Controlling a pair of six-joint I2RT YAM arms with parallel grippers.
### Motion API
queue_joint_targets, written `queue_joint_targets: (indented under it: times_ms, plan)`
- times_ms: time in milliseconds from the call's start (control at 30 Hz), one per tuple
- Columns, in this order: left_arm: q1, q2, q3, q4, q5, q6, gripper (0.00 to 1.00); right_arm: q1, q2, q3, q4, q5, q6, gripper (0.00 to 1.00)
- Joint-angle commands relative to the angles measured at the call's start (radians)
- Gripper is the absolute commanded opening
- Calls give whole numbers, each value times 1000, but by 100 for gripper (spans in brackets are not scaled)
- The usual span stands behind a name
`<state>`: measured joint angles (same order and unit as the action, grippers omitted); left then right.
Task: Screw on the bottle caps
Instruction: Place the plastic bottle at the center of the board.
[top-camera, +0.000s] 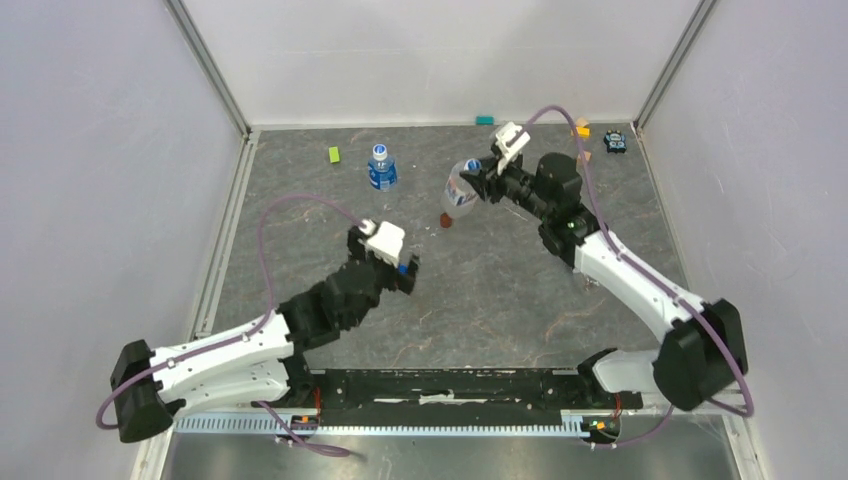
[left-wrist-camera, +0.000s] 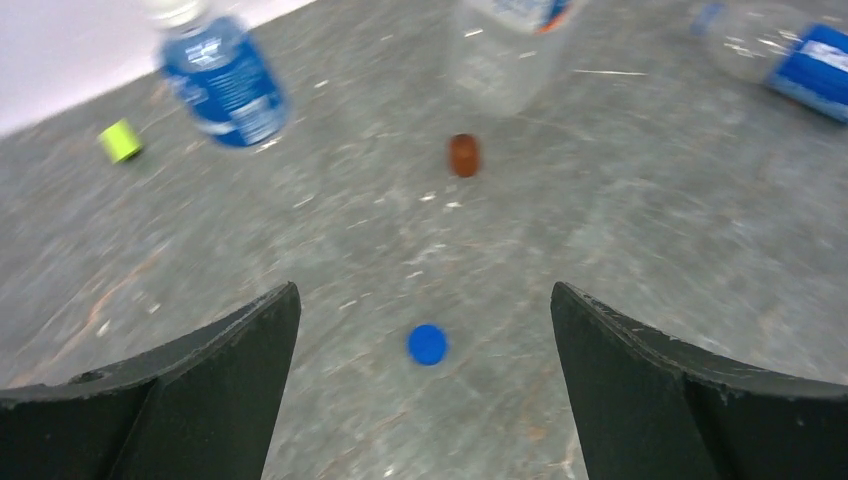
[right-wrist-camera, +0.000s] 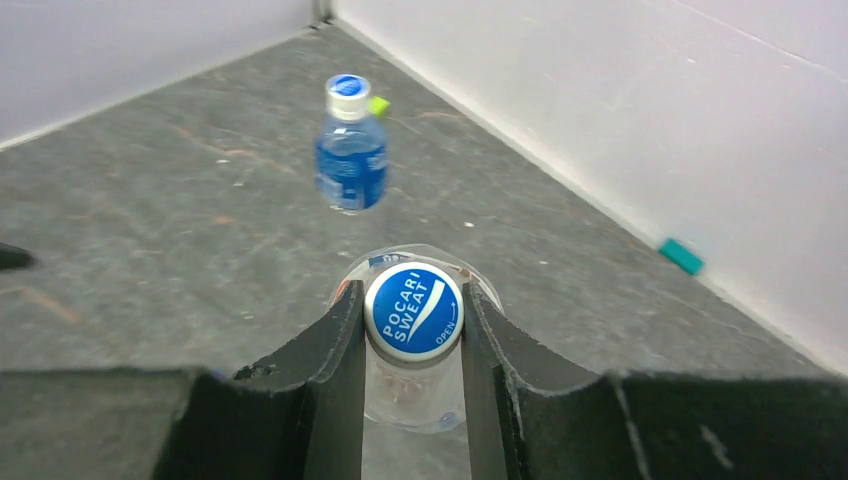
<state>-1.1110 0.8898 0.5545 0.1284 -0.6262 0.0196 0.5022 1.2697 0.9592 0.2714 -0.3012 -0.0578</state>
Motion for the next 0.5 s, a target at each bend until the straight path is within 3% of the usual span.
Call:
queue_joint_targets:
  times_ms: [0,167,333,467]
  plan:
    - [133,-34,147,-409,-27,-243,100,-63,115,124,9,41,-67,0]
    - [253,-15,299,-606,121,-235,100,-126,237,204,7,4,-56,0]
    - [308,-30,338,-642,214,-124,100,-169,330,244,9,-10,-50,0]
    - [351,-40,282,-596,247,-58,100,-190,382,266,7,-23,-36,0]
